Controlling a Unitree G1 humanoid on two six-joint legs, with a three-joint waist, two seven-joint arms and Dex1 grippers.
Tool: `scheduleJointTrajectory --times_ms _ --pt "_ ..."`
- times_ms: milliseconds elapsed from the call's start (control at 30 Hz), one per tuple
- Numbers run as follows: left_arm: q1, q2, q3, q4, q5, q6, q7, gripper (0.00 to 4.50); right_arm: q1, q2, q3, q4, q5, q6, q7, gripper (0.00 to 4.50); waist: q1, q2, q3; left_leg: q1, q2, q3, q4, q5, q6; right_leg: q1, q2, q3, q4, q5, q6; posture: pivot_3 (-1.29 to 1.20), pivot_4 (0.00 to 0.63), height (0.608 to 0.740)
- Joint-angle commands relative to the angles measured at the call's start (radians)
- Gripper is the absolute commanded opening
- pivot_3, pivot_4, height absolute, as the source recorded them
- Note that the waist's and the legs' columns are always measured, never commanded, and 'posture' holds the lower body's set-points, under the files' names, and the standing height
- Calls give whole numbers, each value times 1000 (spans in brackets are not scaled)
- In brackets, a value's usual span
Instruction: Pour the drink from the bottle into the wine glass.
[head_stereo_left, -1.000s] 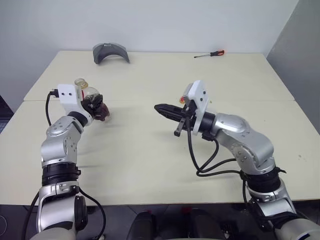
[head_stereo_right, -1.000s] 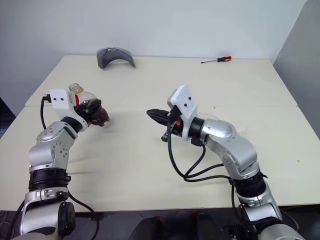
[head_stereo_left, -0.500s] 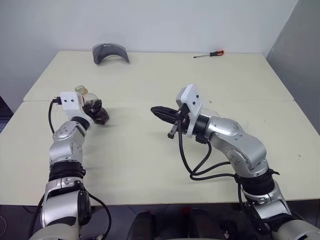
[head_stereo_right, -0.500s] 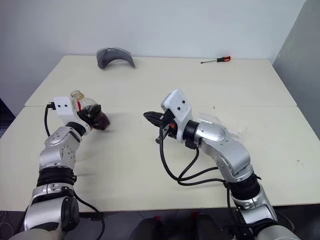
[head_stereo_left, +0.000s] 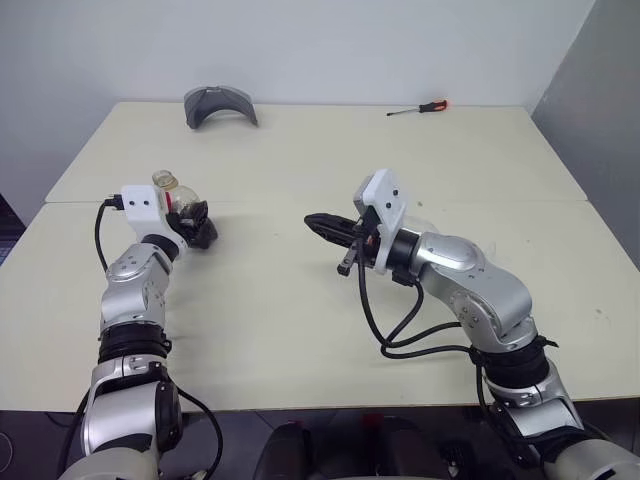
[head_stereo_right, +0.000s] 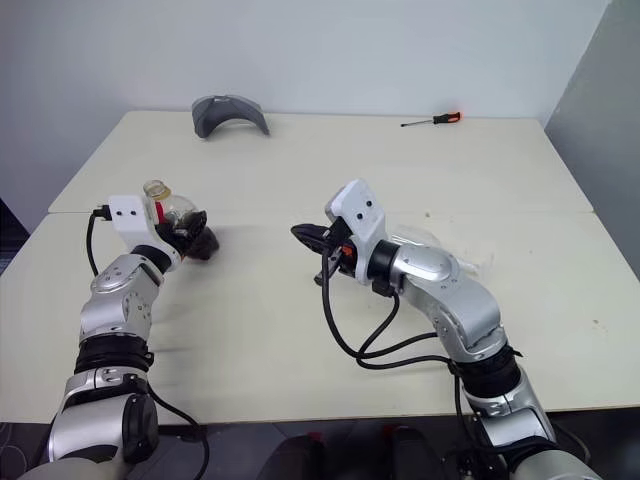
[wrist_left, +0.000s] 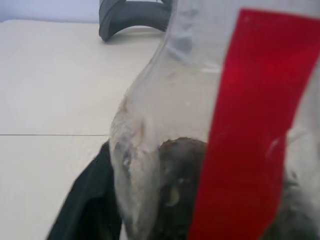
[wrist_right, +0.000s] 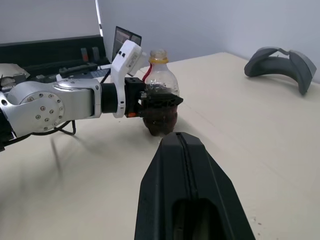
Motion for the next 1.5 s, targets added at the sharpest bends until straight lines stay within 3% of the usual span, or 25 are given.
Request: scheduleJointTrajectory --times_ms 33,100,800,1000,1133,1367,1500 --pt "10 15 13 -38 1 -8 9 4132 -21 0 -21 -18 0 -20 8 0 0 0 0 0 0 0 0 0 0 0 0 0 0 0 0 0 150 740" --pt "38 10 18 -83 -6 10 17 4467 -20 2 -21 -17 1 -22 9 0 -1 0 0 0 0 0 0 0 0 0 0 0 0 0 0 0 150 740" --pt "323 -50 111 -675 -144 411 178 4467 5 -5 -16 -18 -9 -46 29 0 -1 0 0 0 0 0 0 0 0 0 0 0 0 0 0 0 150 740" --pt "541 -115 71 -977 -233 525 161 4467 46 -50 -30 -49 -2 -39 47 0 -1 0 0 0 0 0 -1 0 1 0 -1 1 -1 0 0 0 150 740" --pt "633 -65 -103 -1160 -239 519 20 4467 86 -106 -52 -79 -1 -30 58 0 6 -1 0 0 0 0 -1 -2 3 1 -1 0 -1 0 0 0 150 740" --pt "527 7 -249 -1208 -338 530 -198 4467 180 -211 -102 -148 7 0 59 0 15 0 0 1 -1 0 -1 -2 4 2 -1 1 -1 0 0 0 150 740" --pt "460 72 -294 -1191 -396 538 -345 4500 258 -286 -188 -223 22 59 34 825 13 0 0 1 0 0 -1 -2 4 2 0 1 -1 0 0 0 150 740"
